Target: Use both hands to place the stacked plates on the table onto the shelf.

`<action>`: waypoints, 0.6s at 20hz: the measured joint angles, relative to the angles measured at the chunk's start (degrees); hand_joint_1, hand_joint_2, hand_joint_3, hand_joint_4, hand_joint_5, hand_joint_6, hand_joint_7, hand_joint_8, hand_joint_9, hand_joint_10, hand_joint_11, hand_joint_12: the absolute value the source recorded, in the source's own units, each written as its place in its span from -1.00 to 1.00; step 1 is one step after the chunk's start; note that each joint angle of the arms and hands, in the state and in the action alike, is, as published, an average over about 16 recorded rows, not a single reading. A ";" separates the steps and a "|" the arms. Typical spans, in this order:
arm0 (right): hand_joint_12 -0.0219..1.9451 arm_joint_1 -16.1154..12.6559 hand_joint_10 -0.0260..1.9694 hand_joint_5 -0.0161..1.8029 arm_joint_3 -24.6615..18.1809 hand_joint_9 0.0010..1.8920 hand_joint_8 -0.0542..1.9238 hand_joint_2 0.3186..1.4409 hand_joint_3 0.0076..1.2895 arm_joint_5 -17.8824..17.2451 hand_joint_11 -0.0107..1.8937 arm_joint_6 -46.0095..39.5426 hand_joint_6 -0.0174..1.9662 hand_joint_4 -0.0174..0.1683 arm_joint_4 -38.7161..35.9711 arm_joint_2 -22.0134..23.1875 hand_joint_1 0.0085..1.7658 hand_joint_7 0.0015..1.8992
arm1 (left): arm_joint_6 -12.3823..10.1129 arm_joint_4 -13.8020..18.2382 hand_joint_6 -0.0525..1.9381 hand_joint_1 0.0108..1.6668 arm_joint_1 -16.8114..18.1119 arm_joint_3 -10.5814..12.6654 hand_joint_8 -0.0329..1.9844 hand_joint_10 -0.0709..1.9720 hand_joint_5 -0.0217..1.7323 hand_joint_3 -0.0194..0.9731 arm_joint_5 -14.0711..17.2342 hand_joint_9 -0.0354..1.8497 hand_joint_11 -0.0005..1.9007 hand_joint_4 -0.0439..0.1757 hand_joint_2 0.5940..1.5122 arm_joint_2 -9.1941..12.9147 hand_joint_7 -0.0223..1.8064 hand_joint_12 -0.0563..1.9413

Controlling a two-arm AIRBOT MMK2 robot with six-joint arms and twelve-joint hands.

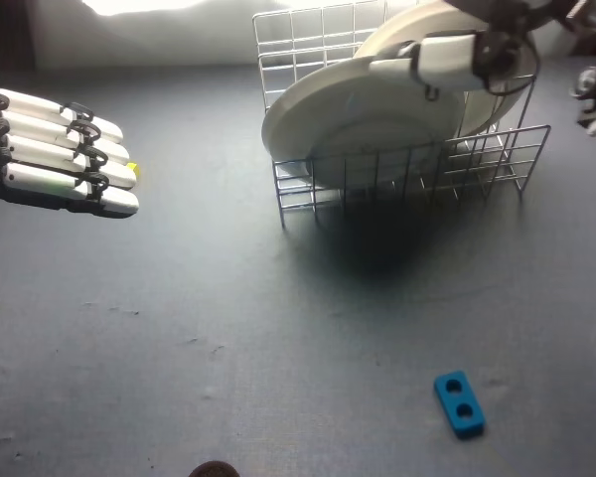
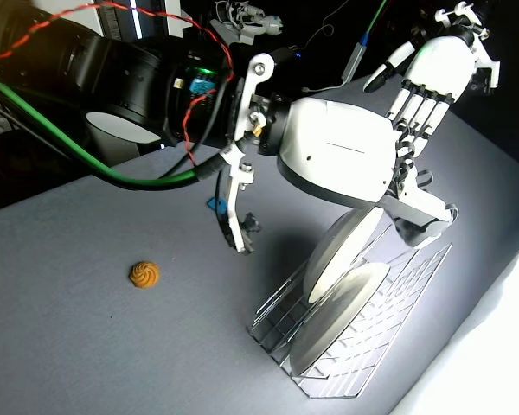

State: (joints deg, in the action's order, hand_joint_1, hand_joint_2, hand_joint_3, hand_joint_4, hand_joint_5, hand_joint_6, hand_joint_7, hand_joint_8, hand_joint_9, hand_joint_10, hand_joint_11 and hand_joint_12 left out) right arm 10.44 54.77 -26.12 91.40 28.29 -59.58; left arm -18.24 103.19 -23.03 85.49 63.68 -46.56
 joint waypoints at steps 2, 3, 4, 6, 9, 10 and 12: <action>0.39 0.19 -0.95 -0.21 -1.90 -0.19 -0.94 0.38 -0.99 -0.70 -0.79 2.37 -0.94 -0.78 1.19 1.88 -0.01 -0.18 | 0.32 0.01 -0.93 -1.00 0.00 -0.08 -0.97 -0.91 -0.95 -0.93 0.07 -0.94 -0.98 -0.59 0.30 0.00 -0.95 -0.93; 0.39 0.35 -0.95 -0.22 -2.88 -0.20 -0.94 0.38 -0.99 -0.96 -0.79 3.45 -0.94 -0.77 1.79 2.90 -0.02 -0.18 | 0.48 0.02 -0.93 -1.00 0.00 -0.11 -0.97 -0.91 -0.95 -0.93 0.12 -0.94 -0.98 -0.59 0.30 0.00 -0.95 -0.93; 0.38 0.53 -0.95 -0.22 -3.87 -0.20 -0.94 0.37 -0.99 -1.19 -0.79 4.51 -0.94 -0.77 2.38 3.97 -0.02 -0.18 | 0.64 0.02 -0.93 -1.00 0.00 -0.13 -0.97 -0.91 -0.94 -0.93 0.18 -0.93 -0.98 -0.59 0.30 0.00 -0.94 -0.91; 0.38 0.91 -0.95 -0.22 -5.82 -0.20 -0.94 0.36 -0.99 -1.51 -0.78 6.25 -0.94 -0.77 3.25 6.14 -0.03 -0.18 | 1.00 0.04 -0.93 -1.00 0.00 -0.24 -0.97 -0.91 -0.92 -0.93 0.37 -0.92 -0.98 -0.59 0.30 0.01 -0.92 -0.86; 0.35 1.56 -0.95 -0.20 -8.52 -0.18 -0.93 0.34 -0.99 -1.63 -0.75 7.60 -0.91 -0.77 3.64 9.33 -0.07 -0.16 | 1.50 0.06 -0.91 -1.00 0.00 -0.63 -0.93 -0.87 -0.85 -0.93 0.81 -0.86 -0.97 -0.59 0.34 0.02 -0.85 -0.67; 0.33 1.78 -0.94 -0.20 -9.33 -0.17 -0.91 0.33 -0.99 -1.57 -0.73 7.85 -0.86 -0.77 3.63 10.32 -0.09 -0.15 | 1.65 0.08 -0.86 -0.99 0.00 -0.87 -0.87 -0.81 -0.83 -0.93 1.02 -0.84 -0.96 -0.59 0.36 0.05 -0.82 -0.56; 0.35 2.23 -0.85 -0.23 -10.71 -0.16 -0.79 0.32 -0.99 -1.42 -0.69 8.23 -0.67 -0.77 3.59 12.09 -0.14 -0.15 | 1.97 0.10 -0.67 -0.99 0.02 -1.55 -0.66 -0.59 -0.77 -0.93 1.54 -0.77 -0.90 -0.60 0.39 0.19 -0.76 -0.33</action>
State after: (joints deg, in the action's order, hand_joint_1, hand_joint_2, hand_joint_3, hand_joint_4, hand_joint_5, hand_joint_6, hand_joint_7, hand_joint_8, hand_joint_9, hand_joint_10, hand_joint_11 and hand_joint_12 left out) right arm 12.67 44.06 -27.54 99.63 31.88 -47.48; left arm -16.26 103.28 -23.01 83.94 65.21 -46.38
